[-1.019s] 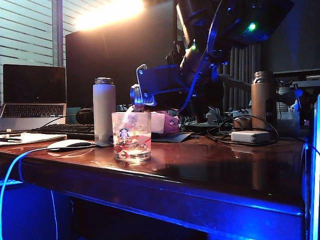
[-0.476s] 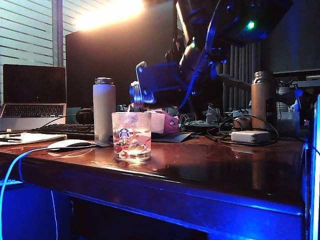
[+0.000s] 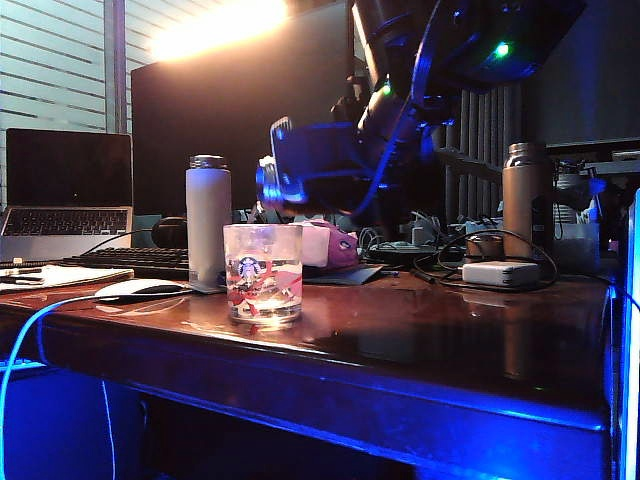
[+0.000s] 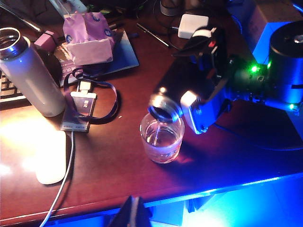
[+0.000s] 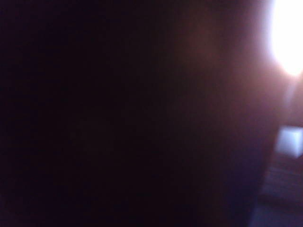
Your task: Pick up the black thermos, pour a little water from inside into the glass cup, then place the black thermos back on the table.
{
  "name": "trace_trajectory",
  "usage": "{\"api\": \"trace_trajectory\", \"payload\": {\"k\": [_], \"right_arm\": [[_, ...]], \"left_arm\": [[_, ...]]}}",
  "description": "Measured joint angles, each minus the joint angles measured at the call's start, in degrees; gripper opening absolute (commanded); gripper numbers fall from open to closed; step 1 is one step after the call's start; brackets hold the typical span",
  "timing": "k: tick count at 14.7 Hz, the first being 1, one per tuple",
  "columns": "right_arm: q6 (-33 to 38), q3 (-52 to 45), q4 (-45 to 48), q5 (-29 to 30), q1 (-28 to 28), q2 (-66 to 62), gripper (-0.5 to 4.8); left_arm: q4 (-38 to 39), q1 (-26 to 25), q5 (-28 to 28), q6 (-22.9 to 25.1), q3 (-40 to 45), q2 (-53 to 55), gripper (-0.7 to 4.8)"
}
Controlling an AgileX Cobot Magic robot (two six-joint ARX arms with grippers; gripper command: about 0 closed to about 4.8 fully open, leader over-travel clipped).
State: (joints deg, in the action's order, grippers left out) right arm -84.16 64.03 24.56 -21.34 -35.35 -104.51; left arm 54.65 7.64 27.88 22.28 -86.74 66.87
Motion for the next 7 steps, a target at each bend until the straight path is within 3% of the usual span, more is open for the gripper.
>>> {"api": "trace_trajectory", "payload": {"k": [5, 7], "right_arm": [[15.8, 0.0, -1.1, 4.9, 0.0, 0.0, -0.01], [25.7, 0.0, -1.1, 6.0, 0.0, 0.0, -0.01]], "left_arm": [[0.0, 0.0, 0.0, 0.0, 0.0, 0.0, -0.03], [0.0, 0.0, 0.0, 0.0, 0.0, 0.0, -0.03]]}}
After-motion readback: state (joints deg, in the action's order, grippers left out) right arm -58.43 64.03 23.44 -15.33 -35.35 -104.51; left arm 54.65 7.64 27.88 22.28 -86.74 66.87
